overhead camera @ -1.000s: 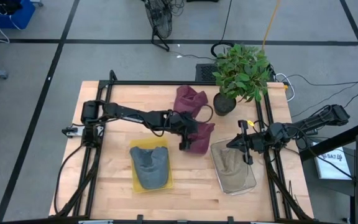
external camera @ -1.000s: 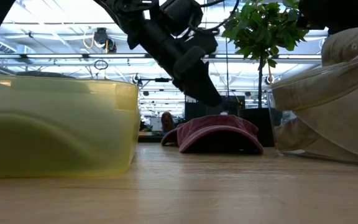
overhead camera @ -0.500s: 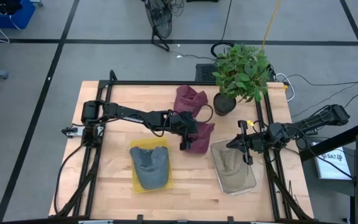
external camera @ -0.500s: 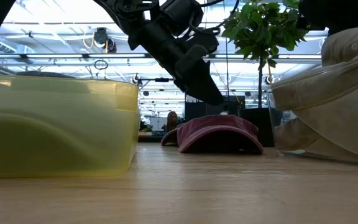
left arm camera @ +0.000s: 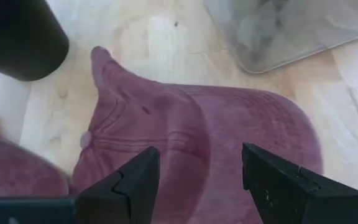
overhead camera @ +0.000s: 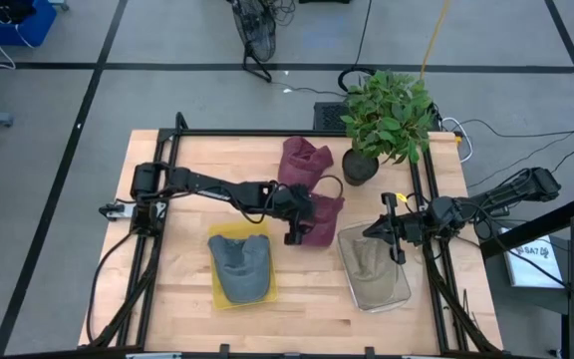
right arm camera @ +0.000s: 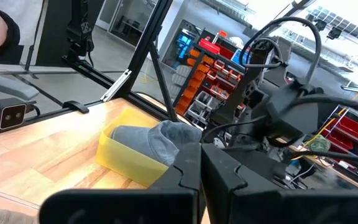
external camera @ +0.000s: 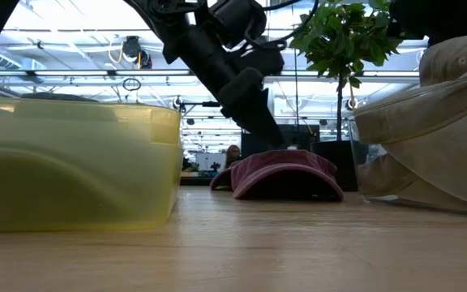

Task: Pick & Place hat
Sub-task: Put the bottom red cap into the yellow bin

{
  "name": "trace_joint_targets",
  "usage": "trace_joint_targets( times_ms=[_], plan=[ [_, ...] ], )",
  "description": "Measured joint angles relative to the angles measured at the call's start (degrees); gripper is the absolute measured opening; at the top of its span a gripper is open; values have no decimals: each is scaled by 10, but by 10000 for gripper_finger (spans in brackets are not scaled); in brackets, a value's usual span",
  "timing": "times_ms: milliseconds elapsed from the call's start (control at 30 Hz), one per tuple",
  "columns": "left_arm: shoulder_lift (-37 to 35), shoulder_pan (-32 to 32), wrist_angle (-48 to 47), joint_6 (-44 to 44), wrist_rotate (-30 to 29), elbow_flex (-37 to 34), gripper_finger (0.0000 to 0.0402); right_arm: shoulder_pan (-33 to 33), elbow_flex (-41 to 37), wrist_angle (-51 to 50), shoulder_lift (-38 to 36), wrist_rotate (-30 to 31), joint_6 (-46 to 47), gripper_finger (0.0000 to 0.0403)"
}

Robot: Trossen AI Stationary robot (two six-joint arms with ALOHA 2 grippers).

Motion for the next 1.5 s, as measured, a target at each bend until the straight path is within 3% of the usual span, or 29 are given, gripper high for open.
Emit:
trace_joint_targets(
  times_ms=[733,833,1033,1233,1500],
  plan=[
    [44,25,39,-8,-3,1,218,0,0,0,0,0,-3,0],
    [43,25,30,-1,-3,1,178,0,0,0,0,0,-2,0],
    [43,27,24,4,-4,3,21,0,0,0,0,0,-1,0],
    [44,17,-59,21,-26,48,8,0,0,2,0,0,0,0],
    [22,-32,-228,46,-166,122,6,0,0,1,0,0,0,0]
  ],
)
